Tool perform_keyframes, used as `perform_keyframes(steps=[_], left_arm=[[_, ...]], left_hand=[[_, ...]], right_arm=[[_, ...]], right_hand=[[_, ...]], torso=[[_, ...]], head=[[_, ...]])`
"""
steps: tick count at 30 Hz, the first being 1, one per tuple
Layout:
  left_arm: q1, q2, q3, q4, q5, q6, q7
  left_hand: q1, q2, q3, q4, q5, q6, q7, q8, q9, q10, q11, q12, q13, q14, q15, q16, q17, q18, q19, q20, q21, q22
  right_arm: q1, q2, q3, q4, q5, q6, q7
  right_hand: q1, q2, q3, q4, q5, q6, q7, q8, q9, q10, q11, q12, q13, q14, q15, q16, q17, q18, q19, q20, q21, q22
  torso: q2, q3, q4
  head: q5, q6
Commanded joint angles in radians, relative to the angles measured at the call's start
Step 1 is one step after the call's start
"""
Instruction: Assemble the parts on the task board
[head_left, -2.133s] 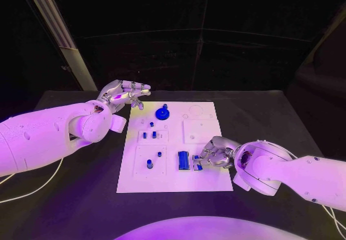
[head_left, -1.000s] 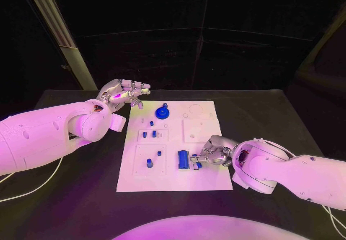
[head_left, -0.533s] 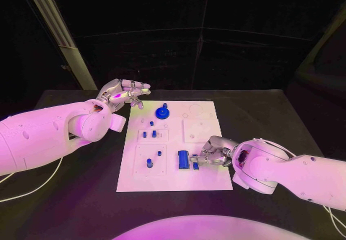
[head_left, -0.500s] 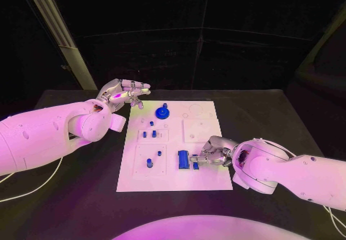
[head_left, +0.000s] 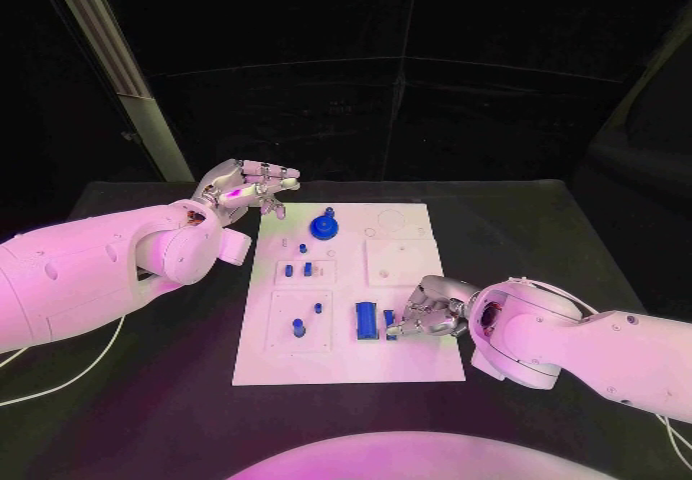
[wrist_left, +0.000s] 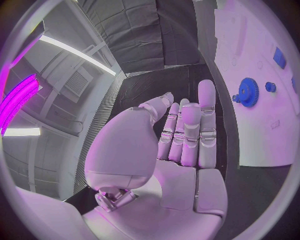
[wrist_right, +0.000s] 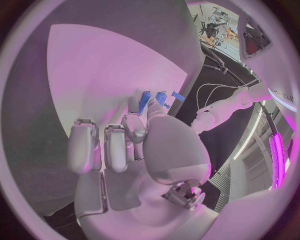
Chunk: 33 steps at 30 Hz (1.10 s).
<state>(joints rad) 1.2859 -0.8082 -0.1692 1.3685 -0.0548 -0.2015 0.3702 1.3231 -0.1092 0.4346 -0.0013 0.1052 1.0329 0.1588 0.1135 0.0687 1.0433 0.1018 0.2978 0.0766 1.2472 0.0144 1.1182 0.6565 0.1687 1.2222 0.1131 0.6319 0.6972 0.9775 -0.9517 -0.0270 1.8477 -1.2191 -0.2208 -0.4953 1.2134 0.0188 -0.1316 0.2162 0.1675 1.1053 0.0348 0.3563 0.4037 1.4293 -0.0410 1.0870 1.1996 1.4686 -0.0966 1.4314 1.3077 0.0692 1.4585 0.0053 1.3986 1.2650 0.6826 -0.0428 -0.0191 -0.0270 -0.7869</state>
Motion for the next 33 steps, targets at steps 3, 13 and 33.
perform_keyframes(steps=[3,13,33], left_arm=[[0.001,0.002,0.001,-0.001,0.002,0.01,0.002],[0.001,0.002,0.001,-0.001,0.002,0.009,0.0],[0.001,0.007,0.0,-0.013,0.045,0.009,0.018]], left_hand=[[0.002,0.01,-0.006,0.002,0.006,-0.002,0.006,0.007,0.0,-0.005,-0.001,0.005,-0.002,-0.007,0.002,0.0,-0.002,0.014,0.0,0.002,-0.004,-0.002],[0.002,0.01,-0.006,0.002,0.006,-0.002,0.006,0.007,0.0,-0.005,-0.001,0.005,-0.002,-0.007,0.002,0.0,-0.002,0.014,0.0,0.002,-0.004,-0.002],[-0.005,0.003,-0.014,0.007,0.005,-0.009,0.009,0.005,-0.002,-0.007,0.0,0.01,-0.002,-0.008,0.003,0.0,-0.007,0.014,0.001,0.003,-0.007,-0.004]], right_arm=[[0.001,0.006,0.0,-0.014,-0.024,0.047,0.007],[0.001,0.023,0.0,-0.06,-0.027,0.054,0.009],[0.036,-0.032,0.001,-0.109,0.492,-0.124,0.598]], right_hand=[[0.018,0.008,-0.001,-0.011,-0.017,0.006,-0.001,-0.002,0.002,0.007,0.002,-0.003,0.002,0.065,-0.006,0.003,0.066,-0.008,0.007,0.002,0.006,0.002],[0.028,0.017,-0.002,-0.018,-0.028,0.006,-0.001,-0.002,0.002,0.008,0.001,-0.001,0.005,0.066,-0.006,0.004,0.069,-0.008,0.007,0.002,0.007,0.004],[0.103,0.06,-0.057,-0.043,0.011,-0.173,0.094,-0.11,-0.029,-0.289,0.105,-0.541,-0.366,0.102,0.075,0.139,0.263,0.106,-0.305,0.067,-0.506,-0.681]], torso=[[0.001,-0.0003,0.002],[0.002,0.0001,0.0008],[-0.018,-0.0121,0.0022]], head=[[0.0,0.001],[0.006,-0.004],[-0.008,0.044]])
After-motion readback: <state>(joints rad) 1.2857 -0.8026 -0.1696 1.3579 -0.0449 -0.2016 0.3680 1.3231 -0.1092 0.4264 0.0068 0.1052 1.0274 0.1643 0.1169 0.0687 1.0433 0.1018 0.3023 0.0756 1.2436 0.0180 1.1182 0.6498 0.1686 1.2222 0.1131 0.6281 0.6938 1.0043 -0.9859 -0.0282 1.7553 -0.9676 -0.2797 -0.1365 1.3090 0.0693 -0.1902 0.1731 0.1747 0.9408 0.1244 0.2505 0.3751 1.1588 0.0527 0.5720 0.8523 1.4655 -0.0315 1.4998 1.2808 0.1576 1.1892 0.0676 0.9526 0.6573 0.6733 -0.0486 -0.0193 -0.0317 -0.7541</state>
